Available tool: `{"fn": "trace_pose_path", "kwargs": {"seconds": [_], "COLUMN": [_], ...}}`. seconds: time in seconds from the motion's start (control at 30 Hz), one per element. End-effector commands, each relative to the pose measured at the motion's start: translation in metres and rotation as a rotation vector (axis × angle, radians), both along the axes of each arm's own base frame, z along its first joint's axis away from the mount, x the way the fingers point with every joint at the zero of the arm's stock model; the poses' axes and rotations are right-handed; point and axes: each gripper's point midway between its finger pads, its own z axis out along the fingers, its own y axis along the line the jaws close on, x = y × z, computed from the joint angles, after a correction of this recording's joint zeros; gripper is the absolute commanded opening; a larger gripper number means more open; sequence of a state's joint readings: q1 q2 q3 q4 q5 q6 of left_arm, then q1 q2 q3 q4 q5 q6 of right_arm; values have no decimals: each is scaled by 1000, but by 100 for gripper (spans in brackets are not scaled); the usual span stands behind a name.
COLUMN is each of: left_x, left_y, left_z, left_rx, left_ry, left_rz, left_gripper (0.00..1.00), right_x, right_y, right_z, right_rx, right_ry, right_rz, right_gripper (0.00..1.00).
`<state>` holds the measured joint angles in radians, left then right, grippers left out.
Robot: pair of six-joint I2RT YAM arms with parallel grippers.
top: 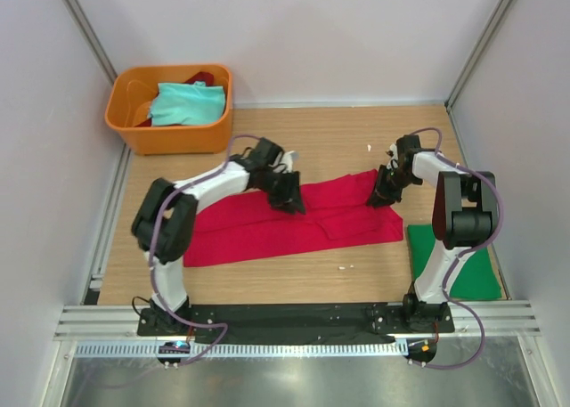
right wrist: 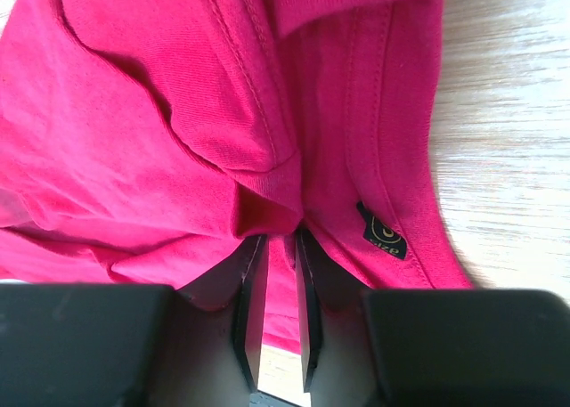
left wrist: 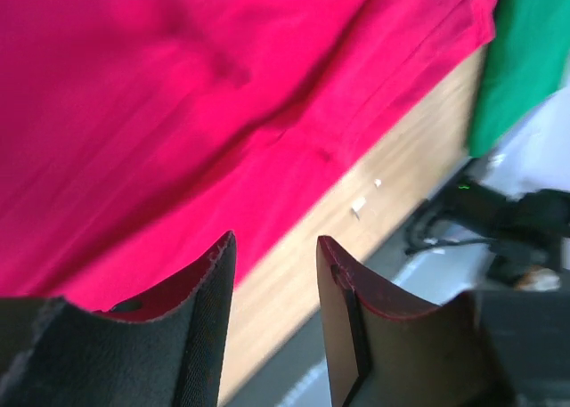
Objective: Fold and stack the t-shirts
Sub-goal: Fold the tshirt
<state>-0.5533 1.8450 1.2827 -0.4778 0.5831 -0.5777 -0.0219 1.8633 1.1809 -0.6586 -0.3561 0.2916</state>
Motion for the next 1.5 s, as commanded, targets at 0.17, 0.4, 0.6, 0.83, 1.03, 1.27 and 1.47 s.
{"fn": "trace_pose_path", "kwargs": {"seconds": [0.17,0.4,0.6,0.83,1.03,1.27,1.47], "left_x": [4,-2,-3,-2,7,7,6], "left_y": [-74,-80,-77,-73,-79,-81,-84], "left_z": [-2,-24,-41,-51,-50,-55,-54], "left_rx": [163,304,390,437,458,462,449], "left_ry": [-422,-508,-537,-548,-563,-553,-550], "left_rz": [-304,-417,-481,-522,-492,-499,-509], "left_gripper": [44,45,42,45,40,37,17], "right_x": [5,7,3,2,2,1,0], "right_y": [1,1,3,6,6,7,7], "right_z": [10,12,8,8,8,7,10], "right_rx": [24,35,51,69,72,80,74], "right_ry": [-41,-42,-34,-31,-28,-26,-26], "right_rz": [-12,-20,-22,-23,-23,-22,-31], "right_gripper": [24,24,23,22,20,19,10]}}
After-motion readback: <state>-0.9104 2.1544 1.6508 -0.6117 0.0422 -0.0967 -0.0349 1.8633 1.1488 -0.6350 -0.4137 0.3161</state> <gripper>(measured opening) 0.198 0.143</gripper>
